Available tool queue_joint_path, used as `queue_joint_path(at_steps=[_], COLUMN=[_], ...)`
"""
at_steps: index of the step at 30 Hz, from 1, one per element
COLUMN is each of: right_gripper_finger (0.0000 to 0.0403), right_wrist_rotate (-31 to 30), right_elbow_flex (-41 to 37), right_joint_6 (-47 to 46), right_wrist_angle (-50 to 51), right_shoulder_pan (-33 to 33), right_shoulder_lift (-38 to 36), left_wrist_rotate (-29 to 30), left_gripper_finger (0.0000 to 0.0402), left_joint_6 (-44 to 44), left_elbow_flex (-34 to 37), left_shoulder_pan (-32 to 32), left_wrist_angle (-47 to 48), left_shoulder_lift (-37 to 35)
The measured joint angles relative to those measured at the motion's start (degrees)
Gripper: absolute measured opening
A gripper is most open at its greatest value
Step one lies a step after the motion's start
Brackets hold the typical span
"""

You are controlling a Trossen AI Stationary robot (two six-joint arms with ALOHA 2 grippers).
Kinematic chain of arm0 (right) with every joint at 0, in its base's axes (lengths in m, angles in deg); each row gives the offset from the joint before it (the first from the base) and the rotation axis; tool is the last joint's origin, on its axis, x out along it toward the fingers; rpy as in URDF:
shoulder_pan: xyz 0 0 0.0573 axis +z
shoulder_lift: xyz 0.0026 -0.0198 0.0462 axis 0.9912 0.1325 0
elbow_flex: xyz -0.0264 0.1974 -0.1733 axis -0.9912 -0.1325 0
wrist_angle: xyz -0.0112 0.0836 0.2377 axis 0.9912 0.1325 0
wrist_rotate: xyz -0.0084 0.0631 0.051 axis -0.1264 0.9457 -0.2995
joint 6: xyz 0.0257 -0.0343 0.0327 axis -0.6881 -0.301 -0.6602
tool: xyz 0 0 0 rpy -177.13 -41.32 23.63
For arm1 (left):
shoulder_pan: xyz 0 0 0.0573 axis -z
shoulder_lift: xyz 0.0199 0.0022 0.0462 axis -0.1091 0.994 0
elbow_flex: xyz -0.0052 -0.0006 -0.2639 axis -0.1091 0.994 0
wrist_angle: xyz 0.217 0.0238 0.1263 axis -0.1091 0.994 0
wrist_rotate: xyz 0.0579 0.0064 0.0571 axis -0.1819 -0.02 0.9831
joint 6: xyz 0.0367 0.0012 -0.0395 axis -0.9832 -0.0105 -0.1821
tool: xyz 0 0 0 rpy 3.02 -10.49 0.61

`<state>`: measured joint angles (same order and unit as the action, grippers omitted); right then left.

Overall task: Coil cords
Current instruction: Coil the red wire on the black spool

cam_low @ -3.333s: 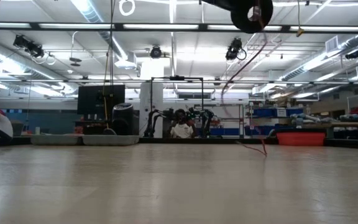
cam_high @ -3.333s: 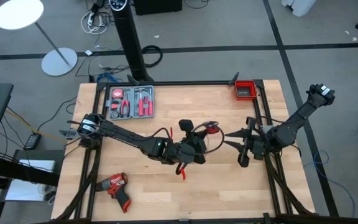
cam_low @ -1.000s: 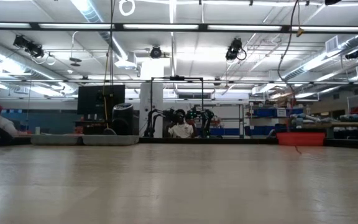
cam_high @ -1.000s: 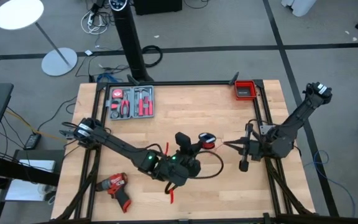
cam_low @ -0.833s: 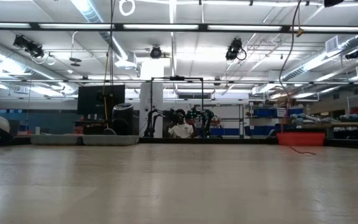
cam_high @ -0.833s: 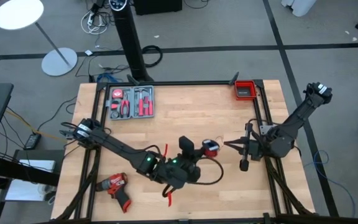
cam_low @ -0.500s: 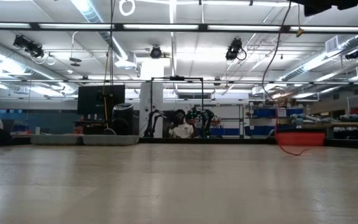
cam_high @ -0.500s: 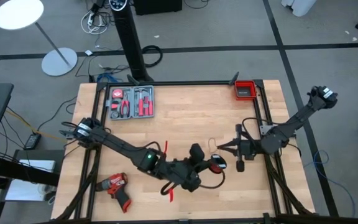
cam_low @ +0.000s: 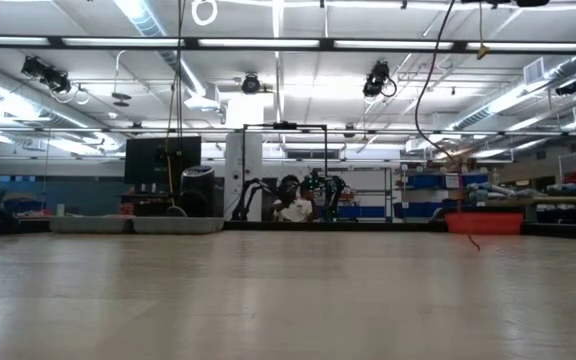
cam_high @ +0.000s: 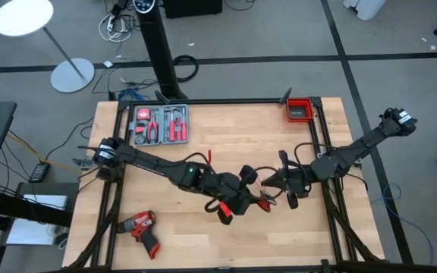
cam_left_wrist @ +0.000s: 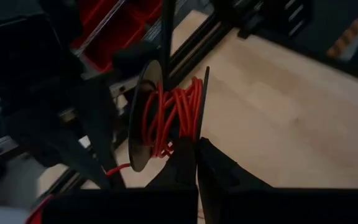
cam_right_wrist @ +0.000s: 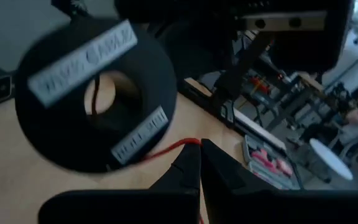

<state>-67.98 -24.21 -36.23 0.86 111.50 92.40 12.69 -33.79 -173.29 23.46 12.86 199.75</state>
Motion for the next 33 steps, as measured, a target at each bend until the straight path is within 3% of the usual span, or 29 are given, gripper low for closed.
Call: queue_joint_path(at_steps=[13, 16, 23, 27, 33], right_gripper_finger=[0.0000, 0.0000, 0.0000, 0.0000, 0.0000], right_wrist_rotate=[0.29, -3.85, -5.87, -6.94, -10.83], right_elbow_flex=[2.21, 2.21, 2.32, 2.39, 2.43], right_joint_6=[8.97, 11.94, 16.08, 14.43, 12.89], right_wrist_angle=[0.89, 0.55, 3.17, 3.68, 9.67], right_shoulder_pan=[-1.19, -1.09, -1.00, 0.87, 4.53], right_shoulder_lift=[0.07, 0.07, -0.23, -2.76, -7.39], left_wrist_rotate=[-15.72, -18.49, -18.80, -14.46, -15.79], left_gripper_finger=[0.0000, 0.0000, 0.0000, 0.0000, 0.0000], left_joint_6=[9.29, 10.42, 7.69, 6.62, 4.72], left_elbow_flex=[-0.13, -0.13, -0.07, -0.07, -0.02], left_shoulder_pan=[-6.30, -6.92, -6.36, -6.04, -5.90], left_wrist_angle=[0.60, 0.63, 0.63, 0.01, 0.24], left_shoulder_lift=[-0.07, -0.07, 0.04, -0.46, -1.42])
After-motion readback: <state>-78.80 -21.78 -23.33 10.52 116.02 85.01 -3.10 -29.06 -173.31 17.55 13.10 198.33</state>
